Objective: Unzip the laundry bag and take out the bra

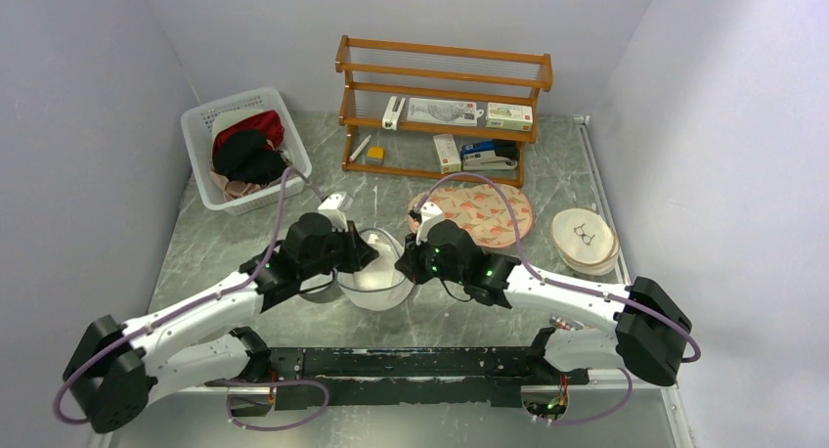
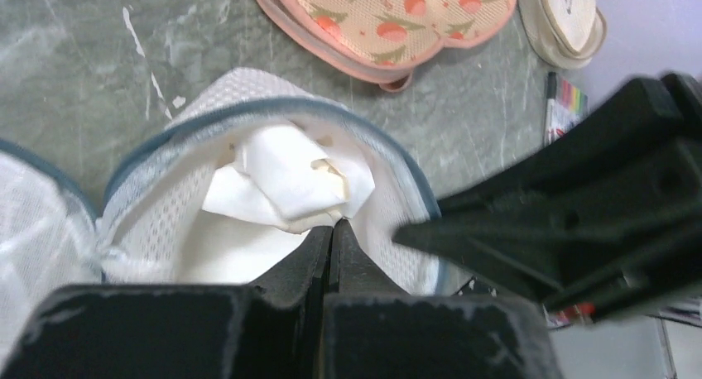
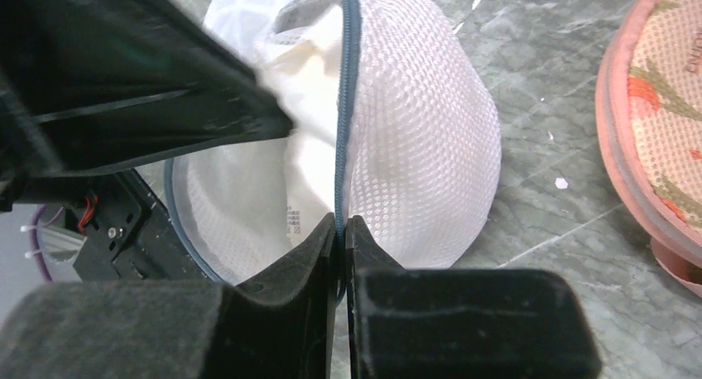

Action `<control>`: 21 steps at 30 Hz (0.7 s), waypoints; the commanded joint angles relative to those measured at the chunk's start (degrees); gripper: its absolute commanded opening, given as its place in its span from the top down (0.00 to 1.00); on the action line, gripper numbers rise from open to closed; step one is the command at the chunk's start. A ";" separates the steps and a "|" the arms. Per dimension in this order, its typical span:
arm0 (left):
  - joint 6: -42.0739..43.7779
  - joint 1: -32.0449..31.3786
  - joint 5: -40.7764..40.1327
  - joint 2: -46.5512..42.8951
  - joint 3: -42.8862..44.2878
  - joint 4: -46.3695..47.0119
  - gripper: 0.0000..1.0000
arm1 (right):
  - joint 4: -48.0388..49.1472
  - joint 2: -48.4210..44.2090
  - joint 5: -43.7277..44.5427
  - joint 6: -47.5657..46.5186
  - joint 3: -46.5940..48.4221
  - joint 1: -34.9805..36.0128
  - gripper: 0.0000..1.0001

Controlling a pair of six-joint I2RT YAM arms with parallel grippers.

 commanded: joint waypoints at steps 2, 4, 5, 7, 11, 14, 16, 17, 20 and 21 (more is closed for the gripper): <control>0.29 -0.48 3.96 -9.29 0.12 -7.07 0.93 | 0.41 -0.07 4.54 1.87 -0.74 -0.17 0.95; 1.34 -0.50 5.06 -10.77 1.57 -8.57 0.93 | 0.90 -0.03 4.74 2.51 -0.91 -0.25 0.95; 2.07 -0.51 5.85 -11.07 2.54 -9.40 0.93 | 1.06 0.12 4.60 2.71 -0.97 -0.26 0.95; 3.41 -0.51 7.49 -11.78 4.95 -10.40 0.93 | 0.85 0.72 4.56 2.92 -0.73 -0.26 0.95; 6.30 -0.52 9.88 -14.01 10.41 -10.41 0.93 | -0.19 1.22 4.72 3.18 -0.24 -0.30 0.96; 9.30 -0.50 8.73 -14.61 16.73 -12.61 0.93 | -0.20 0.44 5.00 3.34 -0.69 -0.22 0.96; 11.42 -0.43 7.10 -14.64 20.92 -14.44 0.93 | -0.36 0.00 5.10 3.37 -0.87 -0.26 0.96; 12.57 -0.50 6.22 -14.53 23.48 -15.42 0.93 | -0.51 -0.08 5.08 3.36 -0.84 -0.24 0.96; 17.24 -0.46 5.12 -13.89 29.42 -17.28 0.93 | -0.72 -0.17 5.08 3.39 -0.71 -0.26 0.96; 18.75 -0.50 4.75 -13.37 31.45 -18.16 0.93 | -0.69 -0.17 5.07 3.39 -0.80 -0.25 0.96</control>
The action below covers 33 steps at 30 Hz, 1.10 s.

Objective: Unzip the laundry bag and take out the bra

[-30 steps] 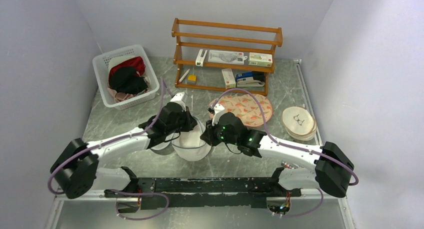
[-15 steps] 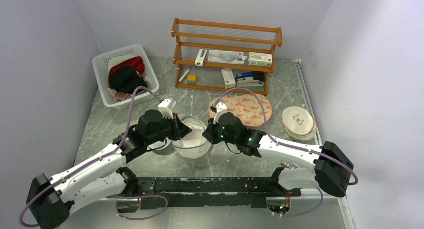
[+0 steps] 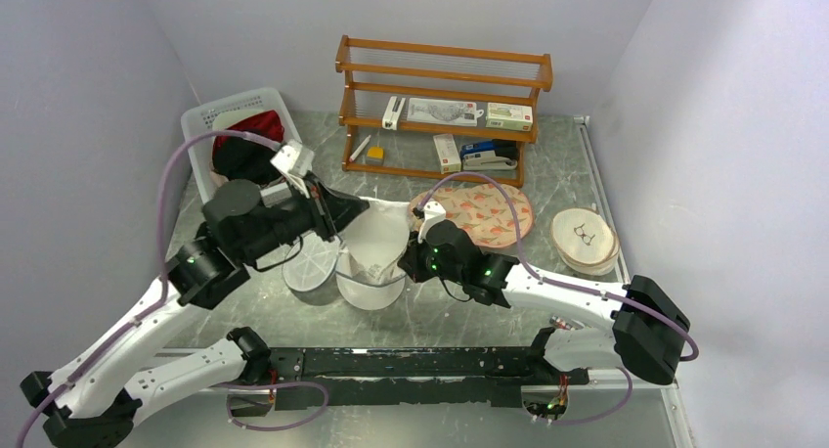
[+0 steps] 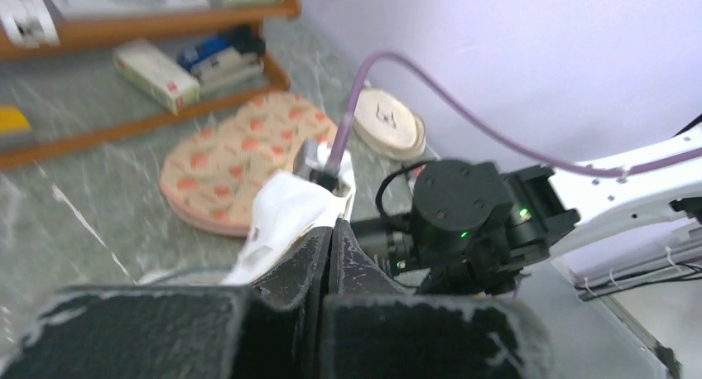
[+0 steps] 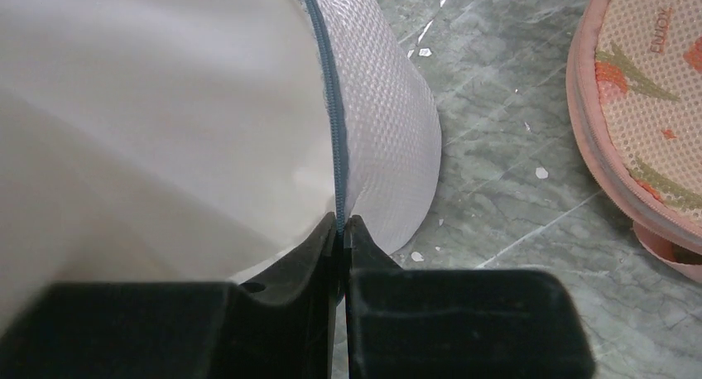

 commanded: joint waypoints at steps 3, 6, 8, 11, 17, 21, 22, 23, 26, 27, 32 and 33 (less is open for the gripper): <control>12.88 -0.46 -5.97 2.00 13.51 -5.70 0.93 | 0.39 -0.93 0.71 0.73 -1.06 -0.22 0.96; 15.23 -0.47 -12.07 4.02 18.32 -7.59 0.93 | 0.60 -0.91 0.48 0.80 -1.05 -0.22 0.96; 16.12 -0.44 -16.54 5.17 20.86 -7.67 0.93 | 0.43 -0.89 0.46 0.73 -0.91 -0.22 0.97; 16.67 -0.47 -25.87 7.79 24.92 -7.84 0.93 | -0.04 -1.22 0.64 0.41 -0.71 -0.22 0.97; 21.48 -0.38 -39.87 14.15 32.28 -3.54 0.93 | -0.61 -2.22 0.91 0.27 -0.73 -0.22 0.97; 24.62 -0.10 -46.28 17.54 35.08 2.04 0.93 | -0.74 -2.68 0.83 0.42 -0.73 -0.22 0.97; 24.98 0.35 -46.97 18.16 35.69 3.17 0.93 | -0.94 -2.76 0.79 0.44 -0.66 -0.22 0.97; 25.09 0.86 -47.32 18.71 36.34 4.20 0.93 | -1.10 -2.86 0.73 0.36 -0.52 -0.22 0.97; 25.13 3.52 -46.46 20.82 39.12 6.32 0.93 | -1.75 -3.40 0.79 0.35 -0.21 -0.22 0.97; 25.13 4.80 -45.52 22.02 40.75 6.32 0.93 | -1.78 -3.66 0.85 0.30 -0.24 -0.17 0.97; 23.09 12.91 -39.11 28.32 51.52 2.40 0.93 | -2.13 -4.17 0.67 0.34 -0.13 -0.24 0.97; 23.01 14.32 -38.22 29.21 53.17 2.02 0.93 | -2.21 -4.18 0.74 0.35 -0.13 -0.22 0.97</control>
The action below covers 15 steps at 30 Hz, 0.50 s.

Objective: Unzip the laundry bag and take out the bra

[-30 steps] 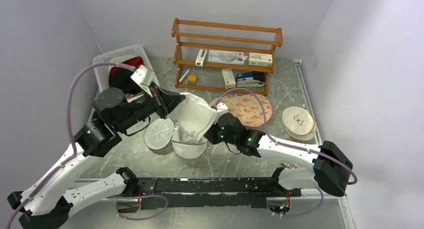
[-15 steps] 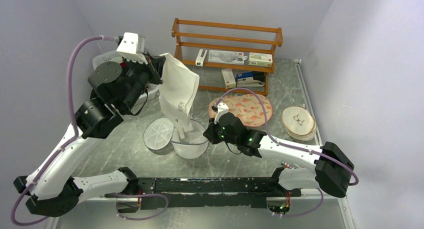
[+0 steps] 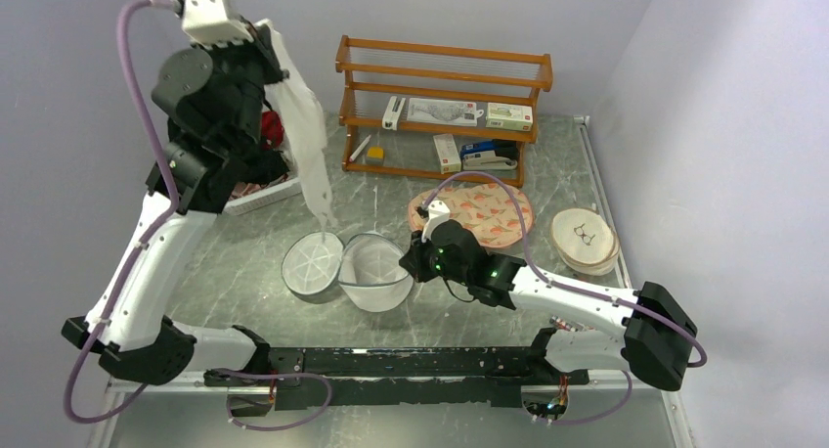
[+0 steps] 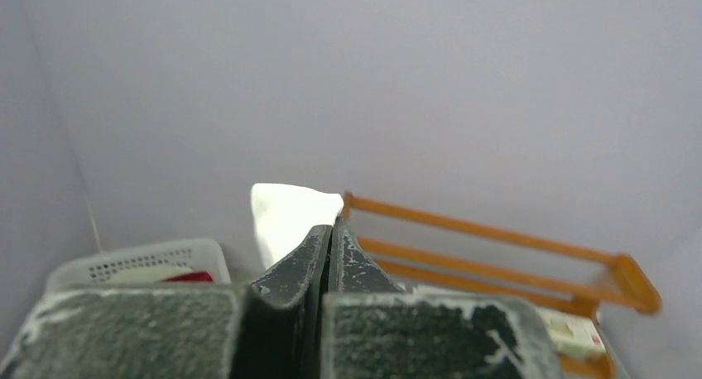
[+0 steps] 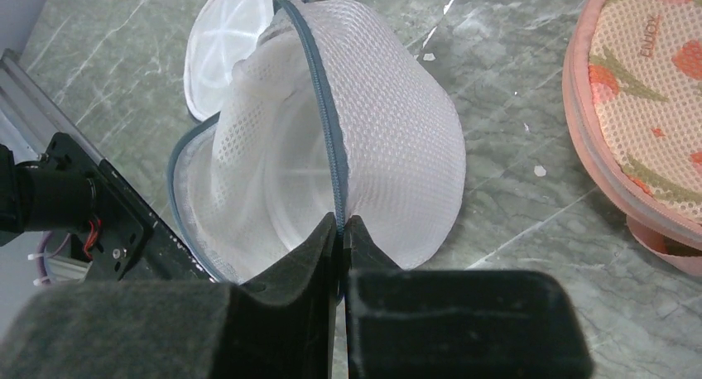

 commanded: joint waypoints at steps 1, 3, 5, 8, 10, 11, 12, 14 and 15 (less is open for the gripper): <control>-0.45 5.80 4.52 3.32 8.15 0.89 0.93 | -0.69 -1.32 0.75 0.20 -0.10 -0.22 0.97; 0.29 7.97 6.04 5.03 10.67 1.03 0.93 | -0.69 -1.35 0.59 0.30 -0.15 -0.22 0.97; 0.89 9.94 6.99 6.97 13.35 0.67 0.93 | -0.62 -1.32 0.20 0.40 -0.01 -0.24 0.97; 0.83 13.49 8.19 8.50 13.84 2.85 0.93 | -0.77 -1.32 -0.03 0.44 0.14 -0.22 0.97; 0.17 16.24 10.02 9.74 14.29 3.65 0.93 | -1.11 -1.39 -0.08 0.32 0.32 -0.20 0.97; -0.41 18.12 10.74 10.59 15.03 3.35 0.93 | -1.31 -1.44 -0.07 0.31 0.54 -0.20 0.97; -1.32 19.65 11.88 11.54 15.93 2.90 0.93 | -1.65 -1.57 0.04 0.31 0.71 -0.22 0.97; -3.77 22.77 14.87 12.74 16.26 3.05 0.93 | -2.03 -1.86 0.27 0.32 0.69 -0.20 0.97; -4.86 24.18 16.46 13.23 16.02 3.61 0.93 | -2.15 -2.06 0.30 0.35 0.71 -0.22 0.97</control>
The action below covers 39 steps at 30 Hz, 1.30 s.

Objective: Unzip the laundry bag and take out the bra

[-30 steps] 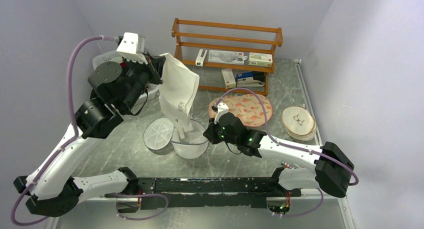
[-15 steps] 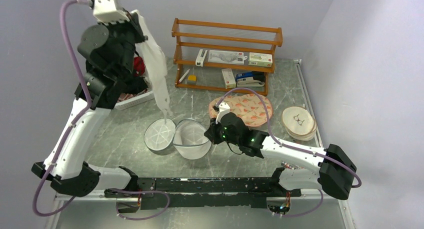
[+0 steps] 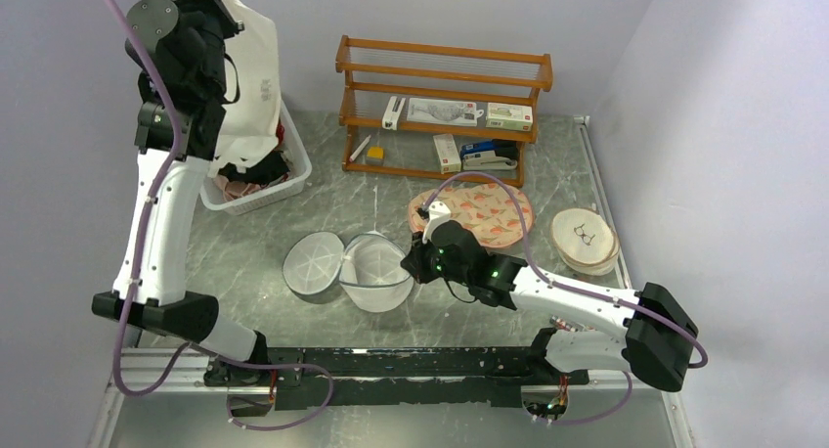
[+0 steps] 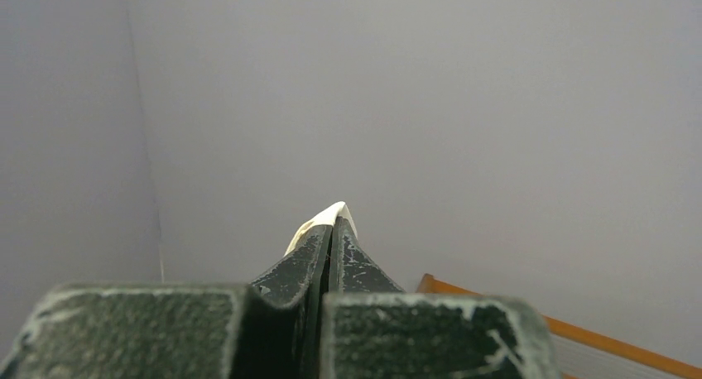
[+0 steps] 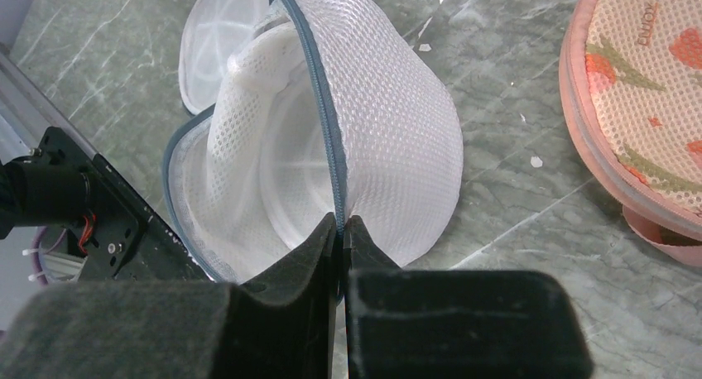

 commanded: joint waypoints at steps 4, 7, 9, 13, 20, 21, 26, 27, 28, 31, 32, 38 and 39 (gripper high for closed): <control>-7.03 10.08 12.23 4.65 2.41 3.59 0.93 | -1.23 -1.71 0.33 0.29 0.88 -0.22 0.97; -9.37 13.49 15.03 7.28 3.55 2.83 0.93 | -1.36 -0.95 0.20 0.05 1.36 -0.22 0.97; -10.80 15.37 16.24 7.37 1.35 4.14 0.93 | -1.15 -0.36 -0.04 0.02 1.52 -0.19 0.97; -13.39 19.47 18.22 8.23 -3.67 5.88 0.93 | -0.53 0.70 -0.57 0.03 1.88 -0.22 0.97; -22.19 26.90 26.67 12.02 -13.44 8.88 0.93 | -0.13 1.51 -0.99 -0.01 2.04 -0.21 0.97; -22.89 27.61 28.13 12.77 -14.54 9.14 0.93 | -0.13 1.43 -0.99 0.02 1.90 -0.22 0.97; -23.72 28.54 33.81 17.59 -20.04 9.31 0.93 | 0.09 1.07 -0.99 0.29 1.43 -0.21 0.97; -23.97 28.52 34.88 18.39 -21.29 9.42 0.93 | 0.06 1.03 -0.95 0.29 1.46 -0.22 0.97; -24.27 28.64 35.65 19.35 -22.21 8.84 0.93 | 0.14 1.11 -1.03 0.30 1.46 -0.22 0.97; -26.18 28.70 36.28 21.31 -26.66 8.04 0.93 | 0.35 1.42 -1.08 0.29 1.56 -0.22 0.97; -26.78 28.69 36.64 21.69 -28.68 8.84 0.93 | 0.46 1.51 -1.19 0.30 1.56 -0.22 0.97; -27.22 28.72 39.33 27.24 -33.54 9.25 0.93 | 0.26 1.84 -1.61 0.12 1.73 -0.22 0.97; -26.99 28.71 39.14 27.83 -33.75 8.88 0.93 | 0.15 1.76 -1.40 0.11 1.63 -0.17 0.97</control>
